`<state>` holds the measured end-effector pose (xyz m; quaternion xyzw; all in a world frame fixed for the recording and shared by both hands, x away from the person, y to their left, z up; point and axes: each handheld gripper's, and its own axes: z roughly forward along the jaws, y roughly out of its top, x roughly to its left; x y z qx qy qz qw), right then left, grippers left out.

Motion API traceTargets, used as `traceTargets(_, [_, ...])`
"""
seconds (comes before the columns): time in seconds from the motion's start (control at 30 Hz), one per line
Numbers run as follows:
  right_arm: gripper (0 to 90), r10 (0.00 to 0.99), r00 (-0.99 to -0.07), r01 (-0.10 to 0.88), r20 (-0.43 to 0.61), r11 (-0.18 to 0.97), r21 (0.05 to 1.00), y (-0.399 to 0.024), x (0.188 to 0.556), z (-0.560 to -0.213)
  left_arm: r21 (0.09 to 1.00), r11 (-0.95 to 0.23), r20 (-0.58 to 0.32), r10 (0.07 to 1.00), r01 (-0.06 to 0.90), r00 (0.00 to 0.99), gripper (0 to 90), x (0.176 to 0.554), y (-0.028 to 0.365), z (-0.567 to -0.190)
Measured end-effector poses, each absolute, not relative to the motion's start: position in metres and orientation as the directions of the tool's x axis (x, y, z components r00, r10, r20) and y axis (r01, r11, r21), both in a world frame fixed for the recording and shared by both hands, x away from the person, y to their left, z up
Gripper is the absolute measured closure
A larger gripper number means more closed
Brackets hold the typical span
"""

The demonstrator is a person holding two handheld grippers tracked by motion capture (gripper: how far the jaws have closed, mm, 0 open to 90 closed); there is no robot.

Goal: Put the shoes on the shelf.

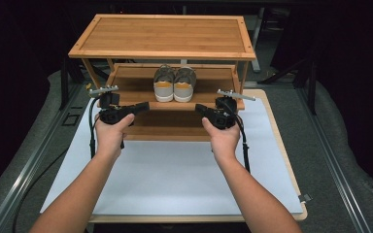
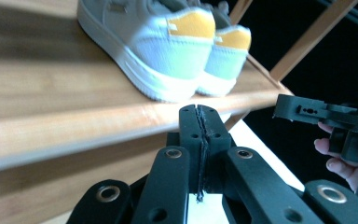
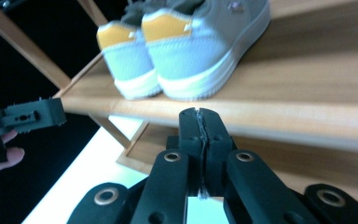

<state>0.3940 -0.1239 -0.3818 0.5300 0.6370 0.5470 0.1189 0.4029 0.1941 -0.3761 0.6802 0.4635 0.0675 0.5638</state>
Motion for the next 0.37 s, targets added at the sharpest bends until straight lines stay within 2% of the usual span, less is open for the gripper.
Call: traceTargets(0.37, [86.6,0.801,-0.462,0.561,0.381,-0.069,0.825,-0.124,0.364,-0.406,0.826,0.025,-0.424,0.687,0.564,0.590,88.2,0.378,0.203,-0.400])
